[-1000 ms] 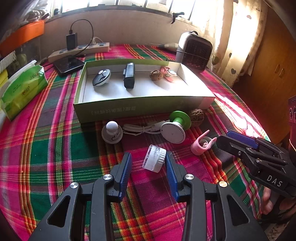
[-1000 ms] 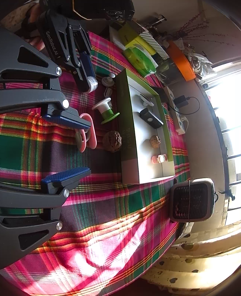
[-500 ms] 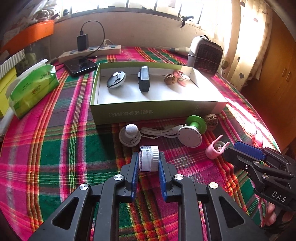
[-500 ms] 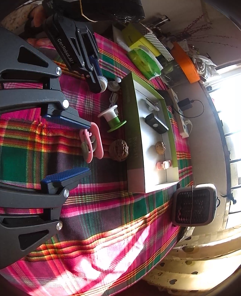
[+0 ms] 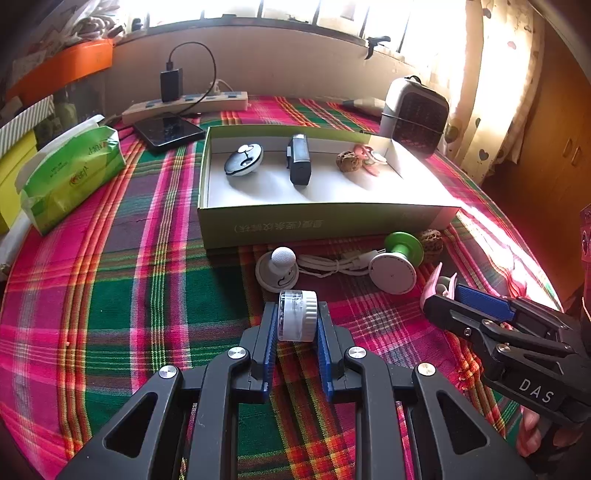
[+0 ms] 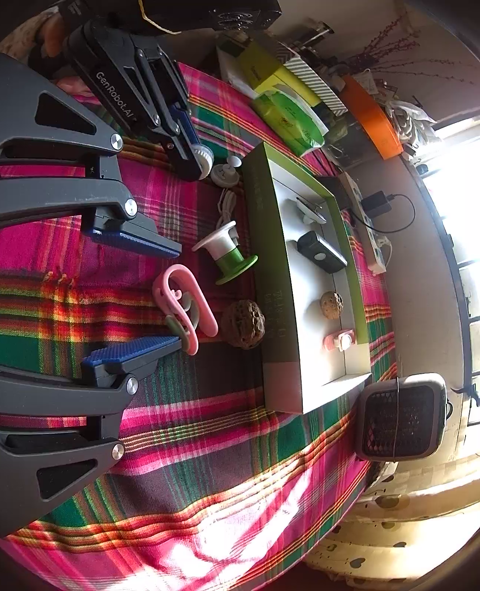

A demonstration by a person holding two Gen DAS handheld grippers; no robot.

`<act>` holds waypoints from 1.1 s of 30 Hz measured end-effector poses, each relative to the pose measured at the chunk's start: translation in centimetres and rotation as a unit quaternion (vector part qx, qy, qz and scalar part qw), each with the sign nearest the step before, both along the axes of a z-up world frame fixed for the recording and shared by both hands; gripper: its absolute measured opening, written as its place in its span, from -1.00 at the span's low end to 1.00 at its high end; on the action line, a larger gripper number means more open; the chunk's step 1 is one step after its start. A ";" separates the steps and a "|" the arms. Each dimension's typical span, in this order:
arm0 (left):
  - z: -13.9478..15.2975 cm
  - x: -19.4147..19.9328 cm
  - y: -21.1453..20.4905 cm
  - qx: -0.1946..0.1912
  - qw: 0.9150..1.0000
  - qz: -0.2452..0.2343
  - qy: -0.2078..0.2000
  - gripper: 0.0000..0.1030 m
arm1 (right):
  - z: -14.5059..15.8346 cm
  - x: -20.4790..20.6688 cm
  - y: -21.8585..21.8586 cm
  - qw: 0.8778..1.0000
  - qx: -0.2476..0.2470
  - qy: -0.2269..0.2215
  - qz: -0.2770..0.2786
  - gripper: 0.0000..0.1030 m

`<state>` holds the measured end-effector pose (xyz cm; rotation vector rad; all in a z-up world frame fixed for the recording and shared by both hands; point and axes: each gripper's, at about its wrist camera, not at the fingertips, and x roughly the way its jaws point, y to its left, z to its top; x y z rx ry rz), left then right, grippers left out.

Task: Organize objects
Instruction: 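Lift the white jar with the left tool while the right tool lifts the pink hook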

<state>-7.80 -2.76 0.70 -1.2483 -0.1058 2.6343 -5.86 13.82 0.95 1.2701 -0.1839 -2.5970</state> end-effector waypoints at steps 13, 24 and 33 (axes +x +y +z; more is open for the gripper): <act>-0.1 0.0 0.0 0.005 1.000 -0.003 0.000 -0.65 | -0.2 -0.8 -1.4 0.998 0.067 0.016 -0.002 -0.14; 0.0 0.0 0.0 0.009 1.000 -0.004 -0.001 -0.65 | -0.2 -0.1 0.5 0.996 0.088 0.014 -0.023 -0.14; 0.0 0.0 0.0 0.009 1.000 -0.005 0.000 -0.65 | -0.2 -1.0 -0.7 0.995 0.098 0.016 -0.004 -0.14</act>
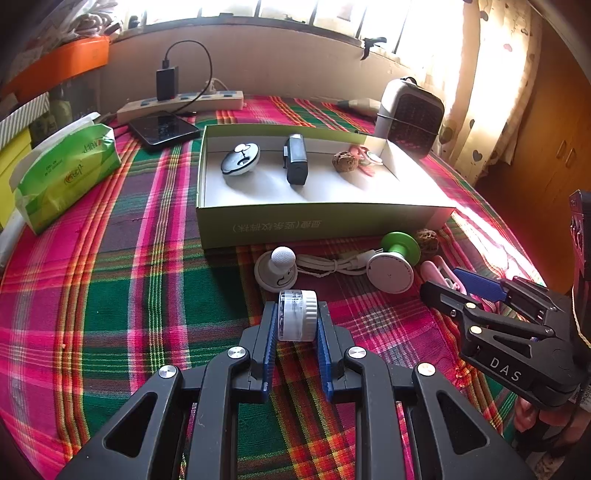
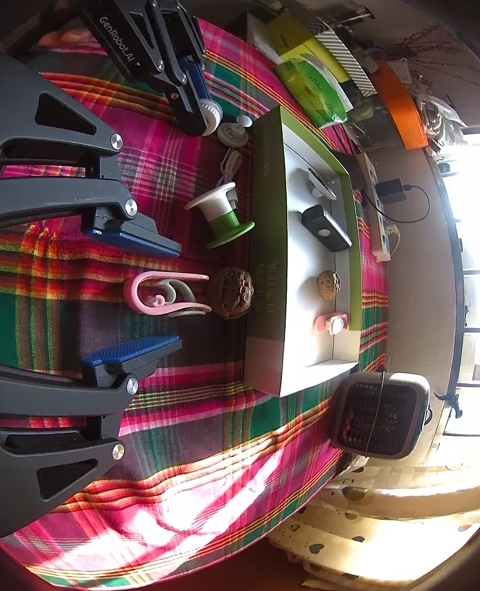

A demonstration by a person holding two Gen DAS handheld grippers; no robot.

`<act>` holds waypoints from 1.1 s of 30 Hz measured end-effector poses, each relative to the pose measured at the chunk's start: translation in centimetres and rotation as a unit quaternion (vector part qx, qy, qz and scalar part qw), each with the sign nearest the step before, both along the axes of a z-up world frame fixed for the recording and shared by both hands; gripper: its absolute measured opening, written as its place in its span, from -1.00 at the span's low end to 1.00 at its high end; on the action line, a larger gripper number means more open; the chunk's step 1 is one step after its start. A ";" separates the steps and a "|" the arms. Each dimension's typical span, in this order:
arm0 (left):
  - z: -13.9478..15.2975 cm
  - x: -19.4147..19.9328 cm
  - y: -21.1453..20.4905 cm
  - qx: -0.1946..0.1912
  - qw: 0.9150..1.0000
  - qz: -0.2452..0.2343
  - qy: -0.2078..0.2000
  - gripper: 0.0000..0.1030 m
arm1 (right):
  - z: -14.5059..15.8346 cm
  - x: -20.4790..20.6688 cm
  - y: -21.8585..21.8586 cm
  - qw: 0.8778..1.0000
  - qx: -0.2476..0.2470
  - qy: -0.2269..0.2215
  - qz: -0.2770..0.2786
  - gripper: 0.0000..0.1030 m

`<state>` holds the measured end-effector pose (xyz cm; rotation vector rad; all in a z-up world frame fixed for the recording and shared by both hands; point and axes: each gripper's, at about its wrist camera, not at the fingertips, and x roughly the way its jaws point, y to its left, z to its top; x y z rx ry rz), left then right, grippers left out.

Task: Organize objects
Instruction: 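Lift the white jar with the left tool while the right tool lifts the pink hook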

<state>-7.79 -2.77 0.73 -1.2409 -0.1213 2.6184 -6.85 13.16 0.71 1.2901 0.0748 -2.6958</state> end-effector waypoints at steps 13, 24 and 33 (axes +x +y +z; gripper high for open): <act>0.0 0.0 0.2 0.003 1.000 0.003 0.000 -0.65 | 0.0 0.0 0.5 1.000 -0.005 0.002 -0.006 -0.53; 0.1 -0.1 0.4 -0.015 1.000 0.007 0.001 -0.67 | 0.0 0.1 0.5 1.000 -0.026 0.001 0.014 -0.53; 0.1 -0.1 0.6 -0.019 1.000 0.012 -0.001 -0.67 | 0.1 0.3 0.6 0.999 -0.035 0.000 0.023 -0.53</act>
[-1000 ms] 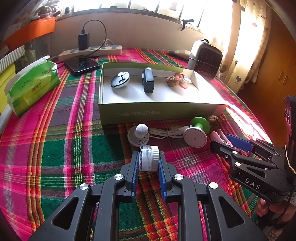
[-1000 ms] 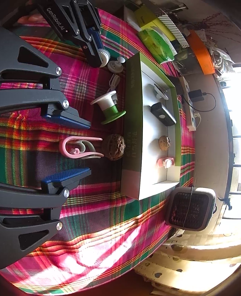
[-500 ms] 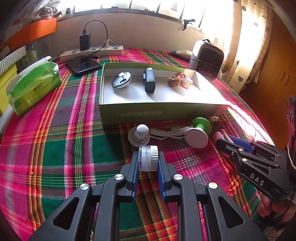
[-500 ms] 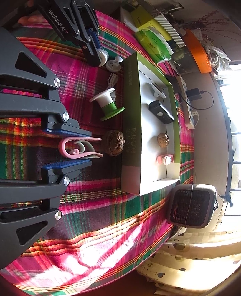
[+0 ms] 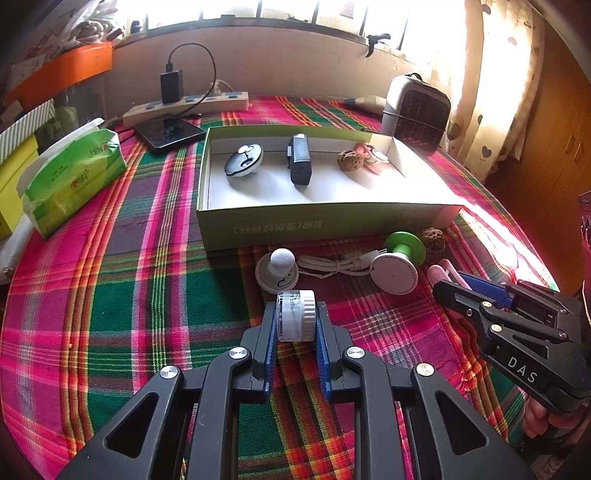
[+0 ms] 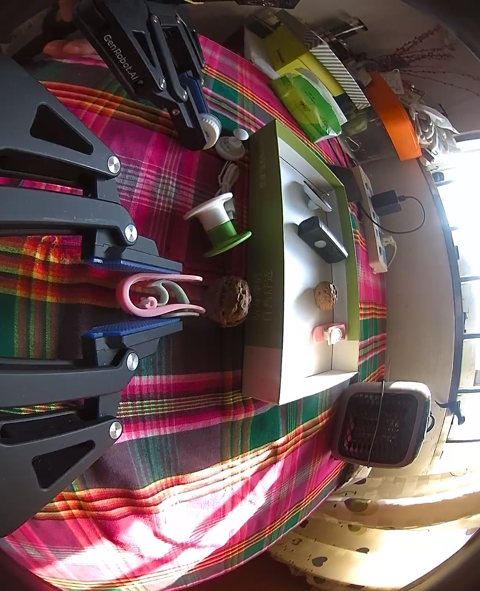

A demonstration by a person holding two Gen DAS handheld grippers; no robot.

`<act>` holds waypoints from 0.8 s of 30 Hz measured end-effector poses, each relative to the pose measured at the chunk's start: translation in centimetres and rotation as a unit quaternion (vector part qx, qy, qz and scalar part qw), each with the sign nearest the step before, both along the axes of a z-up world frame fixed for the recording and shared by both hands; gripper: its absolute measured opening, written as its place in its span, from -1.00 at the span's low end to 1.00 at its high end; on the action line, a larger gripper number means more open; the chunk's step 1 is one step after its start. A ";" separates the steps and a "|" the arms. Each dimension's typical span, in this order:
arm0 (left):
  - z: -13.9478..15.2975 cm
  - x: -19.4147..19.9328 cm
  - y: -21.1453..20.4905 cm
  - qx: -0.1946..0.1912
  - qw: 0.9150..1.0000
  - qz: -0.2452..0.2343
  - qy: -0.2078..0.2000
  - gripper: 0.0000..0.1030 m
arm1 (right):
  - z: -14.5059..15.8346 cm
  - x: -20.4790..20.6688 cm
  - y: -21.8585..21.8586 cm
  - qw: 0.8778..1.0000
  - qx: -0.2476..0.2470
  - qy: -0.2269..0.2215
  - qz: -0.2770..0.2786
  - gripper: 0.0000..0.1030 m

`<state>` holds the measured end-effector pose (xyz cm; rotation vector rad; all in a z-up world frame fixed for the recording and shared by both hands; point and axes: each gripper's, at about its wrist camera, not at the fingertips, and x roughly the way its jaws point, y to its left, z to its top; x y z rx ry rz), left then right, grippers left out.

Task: Organize objects
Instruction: 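Lift the white jar with the left tool while the right tool lifts the pink hook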

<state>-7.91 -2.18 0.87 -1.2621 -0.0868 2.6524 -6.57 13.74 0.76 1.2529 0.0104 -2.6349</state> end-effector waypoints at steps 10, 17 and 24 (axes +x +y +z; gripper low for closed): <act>0.8 0.3 0.4 -0.003 1.000 -0.003 0.010 -0.67 | 0.2 0.4 0.1 1.000 -0.005 0.005 0.006 -0.53; 1.7 0.4 0.6 0.000 1.000 -0.005 0.017 -0.67 | 0.9 0.5 0.4 1.000 -0.011 0.011 0.008 -0.53; 2.6 0.2 0.7 0.004 1.000 -0.010 0.022 -0.67 | 1.8 0.5 0.6 1.000 -0.020 0.016 0.014 -0.53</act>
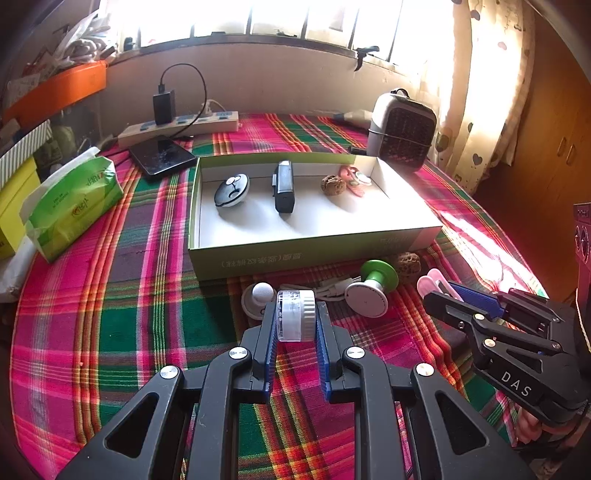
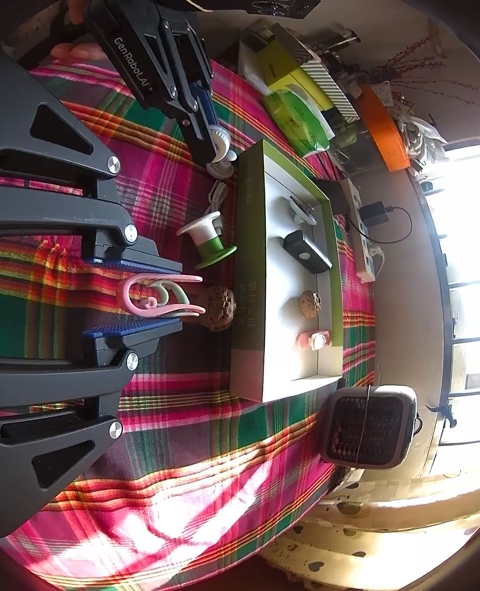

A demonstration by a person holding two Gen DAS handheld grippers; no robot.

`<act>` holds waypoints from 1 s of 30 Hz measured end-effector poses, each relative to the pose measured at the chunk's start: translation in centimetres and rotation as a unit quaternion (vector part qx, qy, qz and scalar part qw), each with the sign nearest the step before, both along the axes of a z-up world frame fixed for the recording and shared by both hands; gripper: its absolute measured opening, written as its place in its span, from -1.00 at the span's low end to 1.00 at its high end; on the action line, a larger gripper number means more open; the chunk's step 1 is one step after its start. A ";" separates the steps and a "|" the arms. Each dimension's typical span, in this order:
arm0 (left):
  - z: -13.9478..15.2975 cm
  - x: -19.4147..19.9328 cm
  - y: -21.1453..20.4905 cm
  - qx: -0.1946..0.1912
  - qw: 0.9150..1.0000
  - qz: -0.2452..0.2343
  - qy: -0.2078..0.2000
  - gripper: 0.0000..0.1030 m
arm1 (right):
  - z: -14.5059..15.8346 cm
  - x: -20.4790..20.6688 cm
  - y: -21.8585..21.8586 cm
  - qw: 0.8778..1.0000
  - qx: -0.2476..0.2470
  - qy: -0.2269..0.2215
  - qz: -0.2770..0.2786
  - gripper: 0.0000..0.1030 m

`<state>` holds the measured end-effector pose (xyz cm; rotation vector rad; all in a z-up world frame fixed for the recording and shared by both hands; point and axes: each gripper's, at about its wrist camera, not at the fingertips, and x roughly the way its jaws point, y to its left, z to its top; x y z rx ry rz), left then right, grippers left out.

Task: Organize objects
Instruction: 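Lift the white jar with the left tool while the right tool lifts the pink hook, then carry the white jar over the box with the left tool while the right tool carries the pink hook there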

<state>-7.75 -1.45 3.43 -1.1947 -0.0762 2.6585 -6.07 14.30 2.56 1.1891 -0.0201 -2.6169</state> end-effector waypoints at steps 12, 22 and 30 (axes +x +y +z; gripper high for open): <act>1.5 -2.1 0.2 0.001 1.000 -0.004 0.007 -0.67 | 2.2 -1.5 0.7 1.000 -0.003 0.018 0.000 -0.53; 1.5 -5.0 -0.3 0.006 1.000 0.009 -0.001 -0.67 | 3.0 -4.9 1.3 1.000 0.000 0.018 -0.003 -0.53; 1.2 -7.8 -1.2 0.002 1.000 0.027 -0.007 -0.67 | 2.4 -8.5 1.8 1.000 0.009 0.002 -0.005 -0.53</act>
